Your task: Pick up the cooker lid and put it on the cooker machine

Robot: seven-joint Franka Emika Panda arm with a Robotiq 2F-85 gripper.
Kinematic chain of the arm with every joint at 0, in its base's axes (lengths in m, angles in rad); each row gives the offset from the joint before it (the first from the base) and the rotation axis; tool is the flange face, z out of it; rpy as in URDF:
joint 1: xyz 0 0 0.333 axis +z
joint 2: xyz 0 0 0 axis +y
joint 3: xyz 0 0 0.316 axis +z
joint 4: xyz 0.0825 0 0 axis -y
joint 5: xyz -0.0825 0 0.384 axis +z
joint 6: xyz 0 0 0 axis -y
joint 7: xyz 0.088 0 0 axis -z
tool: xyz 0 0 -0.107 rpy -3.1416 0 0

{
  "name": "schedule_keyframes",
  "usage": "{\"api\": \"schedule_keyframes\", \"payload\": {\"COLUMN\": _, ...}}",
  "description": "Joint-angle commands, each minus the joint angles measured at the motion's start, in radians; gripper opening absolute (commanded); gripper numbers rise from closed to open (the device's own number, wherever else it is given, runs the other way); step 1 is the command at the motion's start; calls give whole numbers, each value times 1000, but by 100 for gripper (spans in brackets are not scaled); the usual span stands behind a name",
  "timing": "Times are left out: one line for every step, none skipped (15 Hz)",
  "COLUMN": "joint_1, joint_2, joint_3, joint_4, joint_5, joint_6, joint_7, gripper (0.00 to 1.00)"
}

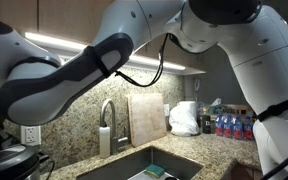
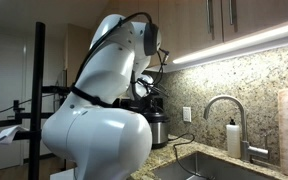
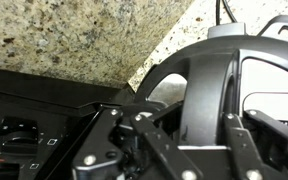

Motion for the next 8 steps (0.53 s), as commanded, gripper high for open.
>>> {"api": "schedule_keyframes", "payload": {"joint_1": -1, "joint_2": 35, "joint_3": -22, "joint_4": 32, "joint_5": -6, "joint_6": -33, "joint_7": 14, "gripper": 1}}
{"api": "schedule_keyframes", "payload": {"joint_1": 6, "joint_2": 38, "joint_3": -28, "joint_4": 35, "joint_5": -18, "joint_6": -45, "joint_7": 43, "gripper": 1}}
{"api": "schedule_keyframes", "payload": {"joint_1": 16, "joint_2": 43, "joint_3": -34, "joint_4": 42, "joint_5": -28, "joint_6": -66, "joint_7": 80, "gripper": 1}}
{"api": "schedule_keyframes", "payload": {"joint_1": 29, "joint_2": 50, "joint_3": -40, "joint_4": 52, "joint_5": -42, "joint_6": -93, "joint_7": 125, "gripper": 1}}
{"api": "schedule_keyframes", "payload": {"joint_1": 46, "joint_2": 63, "joint_3": -49, "joint_4": 64, "joint_5": -64, "joint_6": -129, "joint_7": 187, "gripper": 1}}
{"api": "schedule_keyframes", "payload": {"joint_1": 60, "joint_2": 74, "joint_3": -51, "joint_4": 78, "joint_5": -75, "joint_6": -166, "joint_7": 231, "gripper": 1}}
{"api": "schedule_keyframes", "payload": {"joint_1": 78, "joint_2": 90, "joint_3": -52, "joint_4": 96, "joint_5": -90, "joint_6": -207, "joint_7": 278, "gripper": 1}}
{"api": "schedule_keyframes", "payload": {"joint_1": 93, "joint_2": 103, "joint_3": -51, "joint_4": 111, "joint_5": -106, "joint_6": -249, "joint_7": 324, "gripper": 1}}
